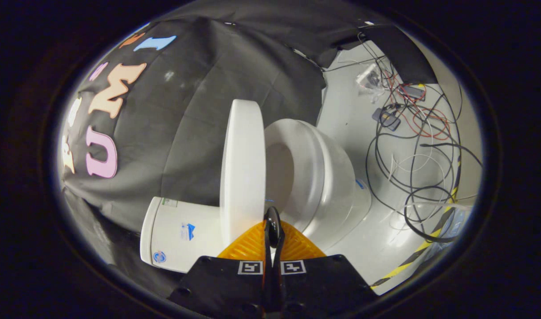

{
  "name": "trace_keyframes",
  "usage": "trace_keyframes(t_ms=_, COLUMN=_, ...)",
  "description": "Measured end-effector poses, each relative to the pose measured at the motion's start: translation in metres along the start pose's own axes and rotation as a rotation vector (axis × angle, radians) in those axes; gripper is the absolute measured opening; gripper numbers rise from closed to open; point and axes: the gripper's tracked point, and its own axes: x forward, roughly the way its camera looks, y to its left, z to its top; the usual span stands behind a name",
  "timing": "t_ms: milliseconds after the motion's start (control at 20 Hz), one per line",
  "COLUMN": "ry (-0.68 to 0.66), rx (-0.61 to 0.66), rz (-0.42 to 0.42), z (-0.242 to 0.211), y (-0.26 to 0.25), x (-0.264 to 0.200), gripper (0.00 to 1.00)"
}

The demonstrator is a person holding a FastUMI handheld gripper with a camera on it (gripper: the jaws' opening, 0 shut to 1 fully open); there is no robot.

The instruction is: Open the toilet lid.

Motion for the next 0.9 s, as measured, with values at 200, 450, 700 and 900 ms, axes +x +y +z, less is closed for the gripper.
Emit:
trace_keyframes(t_ms=200, ry=-0.026, rx=-0.068, rz=0.018, z=0.005, y=0.023, x=-0.012, gripper=0.00)
trace_keyframes(t_ms=450, ry=-0.061, rx=-0.236, rz=0.058, z=0.009, y=0.060, x=-0.026, gripper=0.00)
trace_keyframes(t_ms=700, ry=-0.091, rx=-0.289, rz=0.048, z=0.009, y=0.080, x=-0.031, gripper=0.00)
trace_keyframes(t_ms=900, ry=-0.132, rx=-0.352, rz=0.037, z=0.006, y=0.103, x=-0.036, gripper=0.00)
